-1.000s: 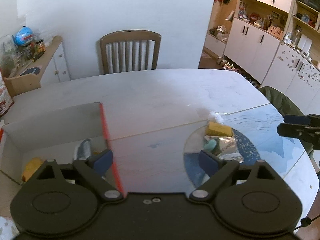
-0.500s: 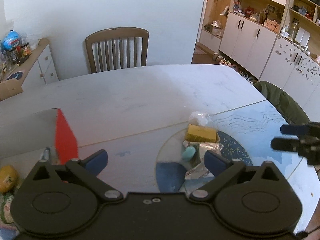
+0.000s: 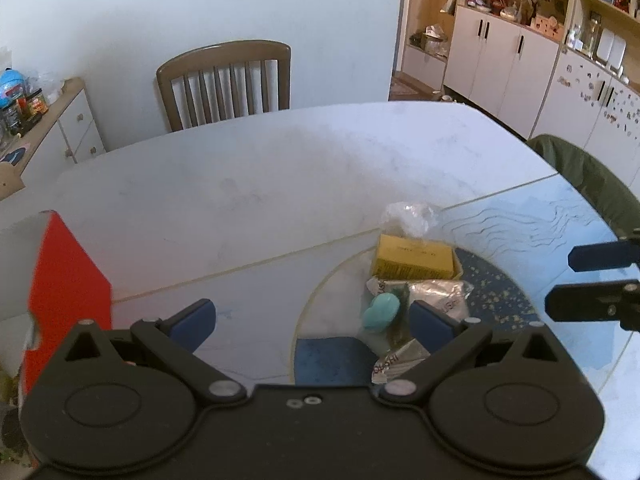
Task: Organize objects
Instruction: 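Move both tools back to the remaining items on the blue mat, then grasp the teal egg toy with the left tool while the right tool grasps the silver foil bag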
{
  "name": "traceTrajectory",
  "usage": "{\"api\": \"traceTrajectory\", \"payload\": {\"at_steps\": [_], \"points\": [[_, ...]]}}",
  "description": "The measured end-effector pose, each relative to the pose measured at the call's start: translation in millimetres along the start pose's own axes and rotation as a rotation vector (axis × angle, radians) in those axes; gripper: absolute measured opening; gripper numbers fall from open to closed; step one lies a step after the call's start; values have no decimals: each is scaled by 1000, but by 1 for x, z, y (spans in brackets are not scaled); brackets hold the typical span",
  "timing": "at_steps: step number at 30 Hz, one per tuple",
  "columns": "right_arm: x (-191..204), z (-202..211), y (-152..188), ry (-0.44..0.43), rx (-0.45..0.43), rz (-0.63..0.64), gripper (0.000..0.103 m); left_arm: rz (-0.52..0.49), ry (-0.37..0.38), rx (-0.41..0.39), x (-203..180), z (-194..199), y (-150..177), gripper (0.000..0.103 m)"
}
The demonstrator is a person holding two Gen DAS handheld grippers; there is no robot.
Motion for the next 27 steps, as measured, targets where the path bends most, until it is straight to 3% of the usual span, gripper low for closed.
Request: {"api": "traceTrajectory", "payload": {"at_steps": [10,15,27], "points": [[3,-44,-1,11,98,-117,76,-28,-18,15,-7,-28,7,100],[5,-65,2,14,158,-220,76,-40,-17,30,-10,-40,10,95],[1,-93,0,56,190,-286,73,-9,-10,25,-12,-58,9,77]]}}
Point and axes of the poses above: each gripper's, at about its wrist camera, not at the fingertips, and z roughly against the way its jaws point, x to its left, y to its underside, the point moved 10 cm from there along -z, roughly the way its jaws point, and after that the axes turned 3 degrees about y, right-handed, at the moved point
